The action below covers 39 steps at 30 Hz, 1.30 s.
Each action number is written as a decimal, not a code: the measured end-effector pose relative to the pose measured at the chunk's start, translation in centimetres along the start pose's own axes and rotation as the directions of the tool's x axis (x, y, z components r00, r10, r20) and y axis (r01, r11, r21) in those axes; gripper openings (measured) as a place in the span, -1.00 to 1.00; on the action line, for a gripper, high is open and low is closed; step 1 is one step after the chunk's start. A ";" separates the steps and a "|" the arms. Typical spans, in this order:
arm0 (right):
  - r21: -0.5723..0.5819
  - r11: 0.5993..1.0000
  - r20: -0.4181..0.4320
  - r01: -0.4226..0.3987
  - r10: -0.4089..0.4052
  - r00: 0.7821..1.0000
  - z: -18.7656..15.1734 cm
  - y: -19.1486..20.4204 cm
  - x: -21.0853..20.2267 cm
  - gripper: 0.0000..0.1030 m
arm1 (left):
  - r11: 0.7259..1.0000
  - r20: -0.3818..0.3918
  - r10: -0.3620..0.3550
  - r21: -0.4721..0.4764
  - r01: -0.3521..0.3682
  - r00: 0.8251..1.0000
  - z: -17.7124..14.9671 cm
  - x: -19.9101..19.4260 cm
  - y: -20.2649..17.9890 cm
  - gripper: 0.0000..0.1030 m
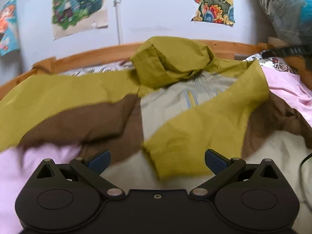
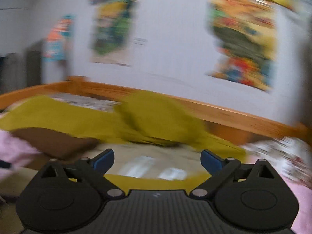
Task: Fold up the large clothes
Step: 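Carry the sleeve across the jacket front with the right gripper while the left gripper grasps the other cuff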
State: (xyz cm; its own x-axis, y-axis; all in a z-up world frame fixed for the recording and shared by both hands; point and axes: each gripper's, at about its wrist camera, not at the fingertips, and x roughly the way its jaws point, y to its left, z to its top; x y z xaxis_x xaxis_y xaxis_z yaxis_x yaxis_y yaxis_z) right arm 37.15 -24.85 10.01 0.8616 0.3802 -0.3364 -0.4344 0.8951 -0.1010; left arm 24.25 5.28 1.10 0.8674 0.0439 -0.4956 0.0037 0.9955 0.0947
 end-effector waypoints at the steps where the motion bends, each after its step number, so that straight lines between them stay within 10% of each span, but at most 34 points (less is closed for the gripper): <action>1: 0.024 0.998 -0.017 0.051 -0.051 0.999 -0.5 -1.8 0.4 0.88 | 1.000 0.002 -0.006 0.002 0.006 1.000 0.5 1.4 -0.1 0.99; 6: 0.113 0.968 -0.136 0.225 -0.210 0.968 -4.2 -9.8 3.2 0.66 | 0.996 -0.050 -0.023 -0.082 0.019 0.998 1.5 8.1 0.3 0.73; 14: 0.189 0.970 -0.315 0.153 -0.088 0.945 -9.5 -12.7 7.6 0.22 | 0.990 -0.115 -0.039 -0.141 0.022 0.993 0.8 12.5 1.6 -0.06; 19: 0.261 0.950 -0.297 0.174 -0.092 0.950 -9.7 -12.8 8.2 -0.78 | 0.998 -0.070 0.019 -0.053 -0.023 0.997 0.5 11.9 0.3 -0.34; 29: 0.307 0.910 -0.263 0.277 -0.199 0.944 -9.7 -13.3 6.2 -0.96 | 0.994 -0.095 0.092 -0.048 -0.097 0.991 0.1 11.8 -0.6 -0.38; 39: 0.075 0.954 -0.159 0.289 -0.274 0.948 -5.1 -9.6 10.4 -0.53 | 0.994 -0.112 0.088 -0.056 -0.094 0.990 0.1 11.9 0.0 -0.35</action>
State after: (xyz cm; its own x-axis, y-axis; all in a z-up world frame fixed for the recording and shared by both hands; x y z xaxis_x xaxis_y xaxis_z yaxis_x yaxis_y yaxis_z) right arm 48.95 -30.68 2.68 0.8944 0.0780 -0.4405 -0.1461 0.9816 -0.1228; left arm 34.57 5.77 -4.71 0.8034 0.1400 -0.5788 -0.1058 0.9901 0.0926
